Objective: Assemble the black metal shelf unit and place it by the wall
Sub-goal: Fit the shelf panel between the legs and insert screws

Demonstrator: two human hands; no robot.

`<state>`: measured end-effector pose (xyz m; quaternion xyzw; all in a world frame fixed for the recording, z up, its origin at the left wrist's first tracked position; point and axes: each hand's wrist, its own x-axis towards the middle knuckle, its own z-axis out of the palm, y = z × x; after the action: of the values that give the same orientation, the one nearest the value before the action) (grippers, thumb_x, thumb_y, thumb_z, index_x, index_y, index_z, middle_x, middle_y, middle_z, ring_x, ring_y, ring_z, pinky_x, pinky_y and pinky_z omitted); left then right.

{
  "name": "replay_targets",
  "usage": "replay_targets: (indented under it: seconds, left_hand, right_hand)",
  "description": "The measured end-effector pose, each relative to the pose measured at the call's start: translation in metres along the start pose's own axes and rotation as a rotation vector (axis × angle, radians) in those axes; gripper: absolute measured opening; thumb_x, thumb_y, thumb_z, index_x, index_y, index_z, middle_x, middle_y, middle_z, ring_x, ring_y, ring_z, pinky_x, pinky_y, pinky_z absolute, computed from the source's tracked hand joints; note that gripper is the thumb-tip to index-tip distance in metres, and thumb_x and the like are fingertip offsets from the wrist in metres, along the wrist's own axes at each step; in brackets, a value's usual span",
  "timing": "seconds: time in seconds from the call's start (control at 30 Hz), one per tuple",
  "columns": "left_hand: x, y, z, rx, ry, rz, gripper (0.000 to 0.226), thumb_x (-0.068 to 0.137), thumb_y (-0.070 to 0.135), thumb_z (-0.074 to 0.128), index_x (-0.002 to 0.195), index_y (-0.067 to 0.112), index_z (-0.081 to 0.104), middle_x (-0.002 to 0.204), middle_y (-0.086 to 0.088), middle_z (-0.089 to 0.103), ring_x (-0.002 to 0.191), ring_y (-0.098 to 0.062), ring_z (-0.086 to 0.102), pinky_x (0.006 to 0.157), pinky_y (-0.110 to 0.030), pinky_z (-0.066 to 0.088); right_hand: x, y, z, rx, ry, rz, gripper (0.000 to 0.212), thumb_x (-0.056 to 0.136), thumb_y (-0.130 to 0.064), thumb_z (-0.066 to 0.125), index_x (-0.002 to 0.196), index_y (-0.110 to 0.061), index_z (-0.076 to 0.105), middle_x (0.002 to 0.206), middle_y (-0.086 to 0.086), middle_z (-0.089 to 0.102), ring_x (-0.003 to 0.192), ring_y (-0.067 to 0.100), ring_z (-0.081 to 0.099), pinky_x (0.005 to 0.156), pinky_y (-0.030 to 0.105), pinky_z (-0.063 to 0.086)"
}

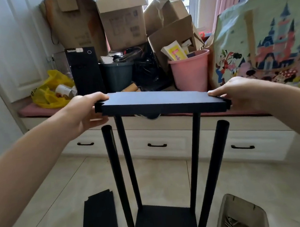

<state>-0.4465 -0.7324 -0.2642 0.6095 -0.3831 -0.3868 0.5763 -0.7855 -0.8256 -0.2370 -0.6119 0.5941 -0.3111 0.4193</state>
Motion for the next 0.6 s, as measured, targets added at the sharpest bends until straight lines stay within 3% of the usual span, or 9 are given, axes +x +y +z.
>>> replay_targets:
  seconds: [0.07,0.2,0.3,0.4,0.53,0.6]
  left_hand:
    - [0.067,-0.002,0.01,0.051,0.009,-0.029,0.026,0.093,0.024,0.067,0.114,0.009,0.063,0.091,-0.005,0.063,0.079,-0.017,0.063,0.074,-0.036,0.058]
    - [0.07,-0.001,0.004,0.08,0.017,-0.014,0.026,0.094,0.025,0.067,0.115,0.01,0.064,0.093,-0.005,0.065,0.079,-0.017,0.064,0.071,-0.034,0.056]
    - [0.07,-0.007,0.007,0.081,0.006,-0.033,0.026,0.094,0.025,0.066,0.116,0.01,0.063,0.089,-0.004,0.066,0.077,-0.016,0.066,0.067,-0.032,0.055]
    - [0.071,-0.01,0.012,0.054,-0.004,-0.048,0.017,0.095,0.023,0.065,0.107,0.011,0.065,0.08,-0.003,0.067,0.065,-0.013,0.068,0.058,-0.029,0.058]
    - [0.072,-0.016,0.017,0.027,-0.004,-0.043,0.017,0.096,0.023,0.065,0.106,0.01,0.065,0.084,-0.006,0.065,0.076,-0.017,0.064,0.07,-0.033,0.056]
    - [0.073,-0.018,0.02,0.032,-0.001,-0.028,0.02,0.096,0.024,0.066,0.109,0.009,0.065,0.083,-0.005,0.065,0.075,-0.017,0.063,0.069,-0.033,0.055]
  right_hand:
    - [0.068,-0.002,0.009,-0.025,0.001,0.028,0.022,0.094,-0.017,0.066,0.078,-0.003,0.058,0.081,0.005,0.058,0.057,0.015,0.056,0.031,0.011,0.036]
    - [0.071,0.004,0.015,0.134,-0.077,0.088,0.015,0.093,-0.014,0.066,0.098,0.0,0.068,0.1,0.012,0.066,0.077,0.017,0.064,0.051,0.021,0.055]
    - [0.072,0.011,0.019,0.153,-0.079,0.056,0.025,0.094,-0.013,0.065,0.109,0.007,0.065,0.091,0.012,0.066,0.061,0.013,0.065,0.044,0.018,0.05]
    - [0.07,0.012,0.02,0.087,-0.069,0.03,0.025,0.095,-0.015,0.064,0.107,0.007,0.066,0.071,0.008,0.064,0.04,0.01,0.058,0.036,0.018,0.043]
    - [0.068,0.015,0.017,0.078,-0.071,0.051,0.025,0.096,-0.018,0.064,0.107,0.004,0.066,0.054,0.002,0.062,0.038,0.009,0.056,0.036,0.02,0.046]
    - [0.067,0.016,0.015,0.09,-0.072,0.048,0.026,0.096,-0.018,0.063,0.109,0.005,0.065,0.061,0.005,0.062,0.041,0.011,0.057,0.036,0.021,0.047]
